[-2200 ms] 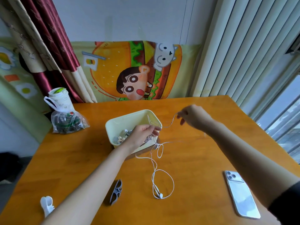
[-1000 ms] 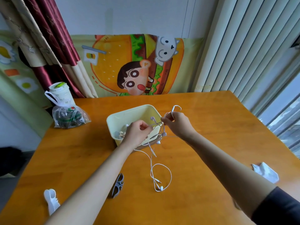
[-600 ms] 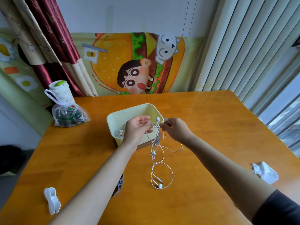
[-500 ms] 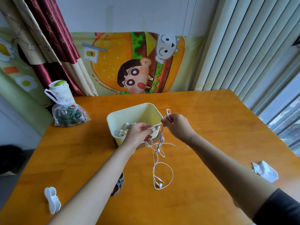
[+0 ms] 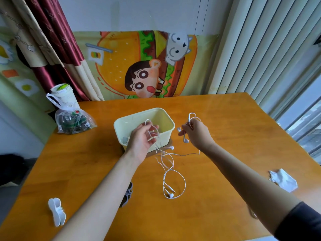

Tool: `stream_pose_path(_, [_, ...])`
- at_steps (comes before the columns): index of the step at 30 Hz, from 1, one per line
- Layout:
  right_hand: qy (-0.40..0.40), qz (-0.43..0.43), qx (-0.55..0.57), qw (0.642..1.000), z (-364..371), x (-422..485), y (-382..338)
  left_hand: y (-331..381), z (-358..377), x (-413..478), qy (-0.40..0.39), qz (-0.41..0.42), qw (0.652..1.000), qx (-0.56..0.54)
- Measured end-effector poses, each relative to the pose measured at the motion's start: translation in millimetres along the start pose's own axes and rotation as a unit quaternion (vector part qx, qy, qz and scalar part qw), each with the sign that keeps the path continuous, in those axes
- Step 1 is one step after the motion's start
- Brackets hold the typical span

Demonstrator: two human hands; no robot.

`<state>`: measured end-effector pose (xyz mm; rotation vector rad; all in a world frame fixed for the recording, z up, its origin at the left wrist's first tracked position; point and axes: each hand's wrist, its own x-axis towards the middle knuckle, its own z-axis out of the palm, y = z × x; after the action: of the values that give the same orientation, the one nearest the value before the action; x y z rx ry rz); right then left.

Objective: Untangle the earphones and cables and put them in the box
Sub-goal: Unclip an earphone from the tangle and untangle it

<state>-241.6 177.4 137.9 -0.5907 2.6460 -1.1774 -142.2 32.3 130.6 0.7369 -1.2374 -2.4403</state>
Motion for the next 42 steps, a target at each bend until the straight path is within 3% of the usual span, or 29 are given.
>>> stream_pose_path(2, [0.011,-0.005,0.016,1.0,-5,1,-1,-4,-9,3,0.039,-0.008,0.998,0.048])
stream_pose_path(4, [0.015,-0.021,0.012,1.0,-10,2,-2,-13,-22,8,0.054,-0.026,0.971,0.233])
stream_pose_path(7, [0.008,-0.045,-0.002,0.999,-14,2,-4,-34,-44,13,-0.008,-0.093,0.83,0.551])
stream_pose_path(8, [-0.003,-0.051,-0.004,0.999,-15,1,-5,-40,-47,14,-0.02,-0.103,0.788,0.606])
stream_pose_path(9, [-0.017,-0.057,-0.007,0.998,-14,1,-6,-42,-45,13,-0.024,-0.089,0.772,0.629])
stream_pose_path(10, [-0.033,-0.063,-0.01,0.997,-14,0,-8,-43,-40,13,-0.028,-0.056,0.779,0.624])
stream_pose_path(13, [-0.086,-0.074,-0.016,0.993,-11,-4,-13,-33,-13,4,-0.09,-0.002,0.894,0.439])
stream_pose_path(14, [-0.104,-0.08,-0.019,0.991,-10,-5,-14,-29,-2,0,-0.118,-0.001,0.916,0.383])
stream_pose_path(17, [-0.153,-0.096,-0.032,0.983,-8,-6,-12,-20,18,-7,-0.154,0.007,0.942,0.299])
stream_pose_path(21, [-0.181,-0.101,-0.075,0.975,-13,-7,-8,-22,18,-6,-0.099,0.064,0.922,0.368])
stream_pose_path(23, [-0.191,-0.097,-0.097,0.972,-17,-7,-5,-23,14,-5,-0.089,0.11,0.893,0.427])
stream_pose_path(26, [-0.206,-0.104,-0.123,0.965,-16,-6,-3,-25,14,-2,-0.14,0.183,0.822,0.52])
stream_pose_path(28, [-0.212,-0.106,-0.144,0.961,-16,-5,-3,-27,15,0,-0.133,0.21,0.798,0.549])
stream_pose_path(31, [-0.232,-0.108,-0.172,0.951,-20,-6,-4,-26,15,0,-0.064,0.257,0.792,0.55])
stream_pose_path(33, [-0.248,-0.113,-0.173,0.946,-21,-7,-3,-24,16,-2,-0.097,0.285,0.777,0.553])
stream_pose_path(35, [-0.248,-0.124,-0.165,0.947,-20,-8,-2,-23,18,-3,-0.169,0.242,0.773,0.562])
stream_pose_path(37, [-0.234,-0.133,-0.148,0.952,-20,-9,-2,-23,19,-4,-0.21,0.184,0.79,0.546])
stream_pose_path(42, [-0.185,-0.093,-0.111,0.972,-31,-2,9,-19,2,2,-0.166,0.132,0.817,0.536])
